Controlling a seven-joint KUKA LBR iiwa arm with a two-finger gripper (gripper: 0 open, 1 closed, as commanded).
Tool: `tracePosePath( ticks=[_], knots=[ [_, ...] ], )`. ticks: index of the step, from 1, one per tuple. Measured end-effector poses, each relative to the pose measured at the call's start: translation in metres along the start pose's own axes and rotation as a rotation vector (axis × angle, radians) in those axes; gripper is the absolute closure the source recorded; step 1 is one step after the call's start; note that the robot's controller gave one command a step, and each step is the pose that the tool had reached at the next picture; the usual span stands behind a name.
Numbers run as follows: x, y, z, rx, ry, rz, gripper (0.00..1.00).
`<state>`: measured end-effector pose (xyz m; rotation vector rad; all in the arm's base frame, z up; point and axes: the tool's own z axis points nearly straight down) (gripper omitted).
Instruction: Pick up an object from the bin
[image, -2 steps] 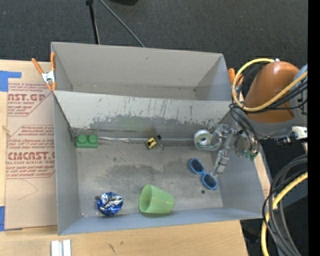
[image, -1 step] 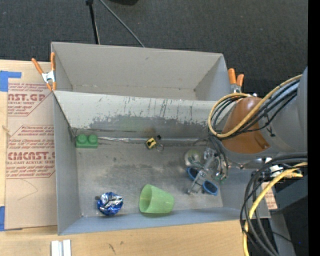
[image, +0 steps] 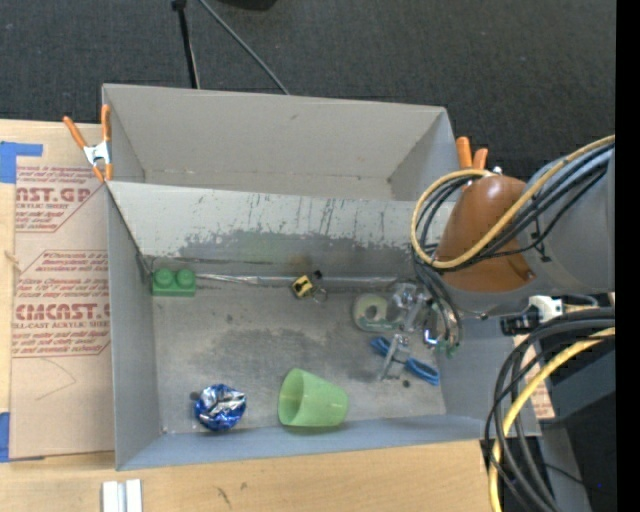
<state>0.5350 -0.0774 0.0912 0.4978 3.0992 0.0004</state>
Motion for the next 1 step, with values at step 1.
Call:
tracePosePath(
  ticks=[1],
  knots=[
    [0.0003,-0.0002,0.0001,0.000,0.002,0.000,1.00]
  ],
)
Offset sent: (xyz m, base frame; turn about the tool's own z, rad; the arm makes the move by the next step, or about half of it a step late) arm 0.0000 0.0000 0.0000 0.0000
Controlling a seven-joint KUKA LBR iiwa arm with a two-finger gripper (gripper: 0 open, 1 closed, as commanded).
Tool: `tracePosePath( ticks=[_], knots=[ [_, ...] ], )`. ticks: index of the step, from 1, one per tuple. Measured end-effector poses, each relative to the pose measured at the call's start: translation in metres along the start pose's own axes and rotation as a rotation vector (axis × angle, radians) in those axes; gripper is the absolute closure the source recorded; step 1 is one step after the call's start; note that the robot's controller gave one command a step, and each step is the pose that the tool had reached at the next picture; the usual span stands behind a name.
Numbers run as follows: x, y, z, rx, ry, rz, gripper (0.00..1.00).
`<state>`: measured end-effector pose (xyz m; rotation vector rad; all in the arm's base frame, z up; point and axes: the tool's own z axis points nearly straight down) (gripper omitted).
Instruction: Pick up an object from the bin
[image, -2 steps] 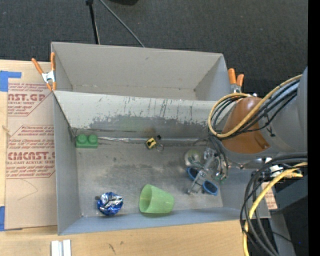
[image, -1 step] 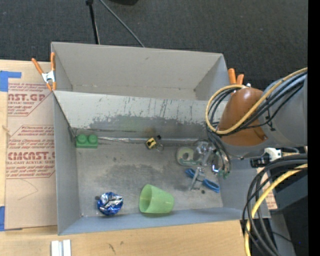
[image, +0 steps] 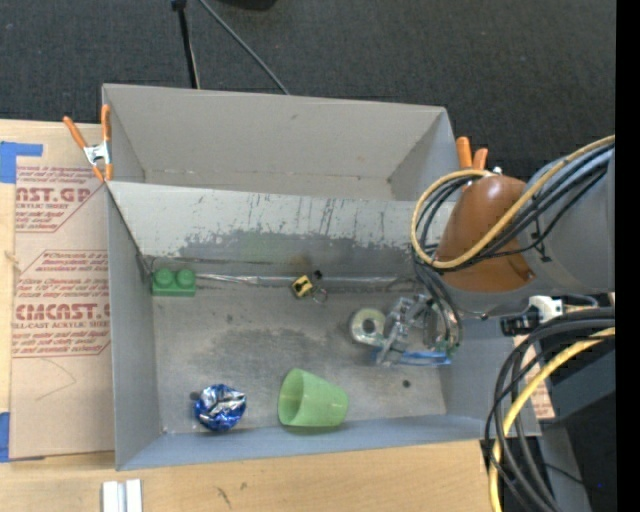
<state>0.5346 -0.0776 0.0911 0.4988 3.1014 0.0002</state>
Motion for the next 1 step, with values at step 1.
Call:
tracePosePath(
  ticks=[1],
  knots=[
    [0.0196,0.0058,-0.1216,-0.002,-0.007,-0.017,1.00]
  ],
)
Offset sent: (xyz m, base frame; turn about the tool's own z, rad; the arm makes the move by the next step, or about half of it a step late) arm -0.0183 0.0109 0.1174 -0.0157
